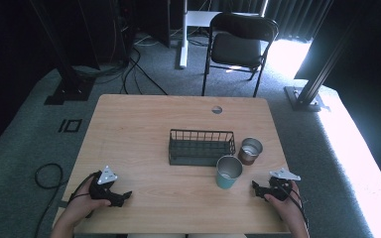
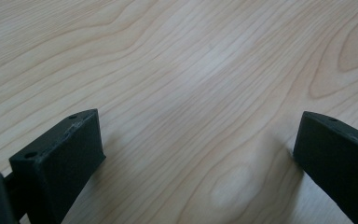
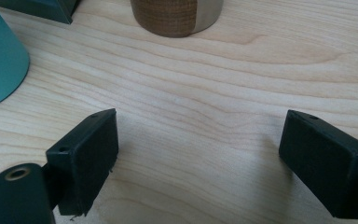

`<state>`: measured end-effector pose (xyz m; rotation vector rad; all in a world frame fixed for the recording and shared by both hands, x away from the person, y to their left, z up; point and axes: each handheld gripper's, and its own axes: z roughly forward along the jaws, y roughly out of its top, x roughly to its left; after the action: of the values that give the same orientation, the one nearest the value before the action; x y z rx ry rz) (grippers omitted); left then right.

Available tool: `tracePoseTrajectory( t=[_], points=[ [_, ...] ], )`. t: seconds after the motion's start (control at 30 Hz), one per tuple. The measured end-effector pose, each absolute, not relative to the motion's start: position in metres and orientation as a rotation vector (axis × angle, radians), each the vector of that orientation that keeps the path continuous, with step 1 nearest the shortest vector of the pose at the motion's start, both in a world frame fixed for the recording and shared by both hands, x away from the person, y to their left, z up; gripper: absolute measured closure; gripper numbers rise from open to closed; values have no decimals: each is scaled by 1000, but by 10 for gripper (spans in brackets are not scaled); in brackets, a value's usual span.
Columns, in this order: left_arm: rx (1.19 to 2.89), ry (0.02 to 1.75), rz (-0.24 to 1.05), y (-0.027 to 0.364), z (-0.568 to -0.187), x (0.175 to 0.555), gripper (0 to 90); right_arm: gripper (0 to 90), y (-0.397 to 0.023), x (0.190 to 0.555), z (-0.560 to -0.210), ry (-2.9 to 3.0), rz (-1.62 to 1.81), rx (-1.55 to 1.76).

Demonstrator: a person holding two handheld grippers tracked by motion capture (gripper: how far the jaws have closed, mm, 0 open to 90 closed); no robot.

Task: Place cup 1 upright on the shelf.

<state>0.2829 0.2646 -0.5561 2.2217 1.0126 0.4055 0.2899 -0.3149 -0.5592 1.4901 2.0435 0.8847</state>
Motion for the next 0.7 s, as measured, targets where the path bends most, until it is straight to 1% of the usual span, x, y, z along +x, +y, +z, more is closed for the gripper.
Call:
tracePoseTrajectory(
  t=[0.2,0.57,0.7],
  points=[
    [2252,972,407,249,-554,289,20,113,-315,290,-559,2044,884,1490],
    [2240,842,370,213,-547,296,20,113,-315,290,-559,2044,884,1491],
    [2282,813,373,202,-547,299,20,113,-315,290,-559,2043,884,1493]
  ],
)
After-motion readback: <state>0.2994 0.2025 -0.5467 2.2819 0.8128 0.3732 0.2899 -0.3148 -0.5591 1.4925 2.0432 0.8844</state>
